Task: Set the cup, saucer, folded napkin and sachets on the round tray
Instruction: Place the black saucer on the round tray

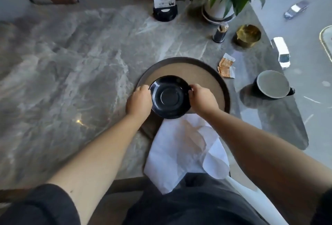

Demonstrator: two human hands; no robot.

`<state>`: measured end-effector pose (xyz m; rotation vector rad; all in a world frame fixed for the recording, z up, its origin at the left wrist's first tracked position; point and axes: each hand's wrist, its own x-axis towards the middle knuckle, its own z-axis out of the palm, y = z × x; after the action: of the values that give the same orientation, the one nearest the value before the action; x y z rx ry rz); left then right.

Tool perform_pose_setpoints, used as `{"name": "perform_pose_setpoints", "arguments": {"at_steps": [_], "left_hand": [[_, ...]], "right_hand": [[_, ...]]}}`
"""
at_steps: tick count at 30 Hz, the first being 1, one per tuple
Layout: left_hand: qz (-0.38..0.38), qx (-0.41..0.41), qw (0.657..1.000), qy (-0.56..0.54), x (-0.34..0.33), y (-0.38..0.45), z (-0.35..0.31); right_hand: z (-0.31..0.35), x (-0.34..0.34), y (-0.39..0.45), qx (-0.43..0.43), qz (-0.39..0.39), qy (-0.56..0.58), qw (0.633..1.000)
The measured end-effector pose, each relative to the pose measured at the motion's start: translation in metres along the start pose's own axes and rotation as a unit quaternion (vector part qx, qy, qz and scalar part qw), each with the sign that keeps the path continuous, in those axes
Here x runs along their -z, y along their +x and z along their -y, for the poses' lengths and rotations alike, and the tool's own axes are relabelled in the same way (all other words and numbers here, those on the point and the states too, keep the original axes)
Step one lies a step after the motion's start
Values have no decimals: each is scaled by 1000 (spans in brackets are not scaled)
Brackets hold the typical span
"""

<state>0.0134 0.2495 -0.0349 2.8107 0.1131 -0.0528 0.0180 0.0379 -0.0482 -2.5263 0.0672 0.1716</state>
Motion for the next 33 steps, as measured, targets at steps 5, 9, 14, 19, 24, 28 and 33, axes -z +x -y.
{"name": "perform_pose_setpoints", "arguments": {"at_steps": [5,9,14,19,24,28,33], "left_hand": [[-4,29,1000,-4,2,3,30],[-4,42,999,5,-1,12,46],[13,55,998,3,-6,22,57],[18,34,999,12,-9,27,56],[24,15,999,42,-9,32,51],[28,-13,996,78,-10,34,49],[24,-27,995,98,-13,34,48]], "right_hand": [[22,-21,15,6,42,-43,998],[33,-34,25,8,49,-50,998],[38,-45,35,-16,58,-45,997],[33,-47,40,-20,50,-46,997],[29,-47,44,-28,45,-43,998],[26,-47,45,-28,43,-46,998],[23,-46,44,-31,37,-49,998]]}}
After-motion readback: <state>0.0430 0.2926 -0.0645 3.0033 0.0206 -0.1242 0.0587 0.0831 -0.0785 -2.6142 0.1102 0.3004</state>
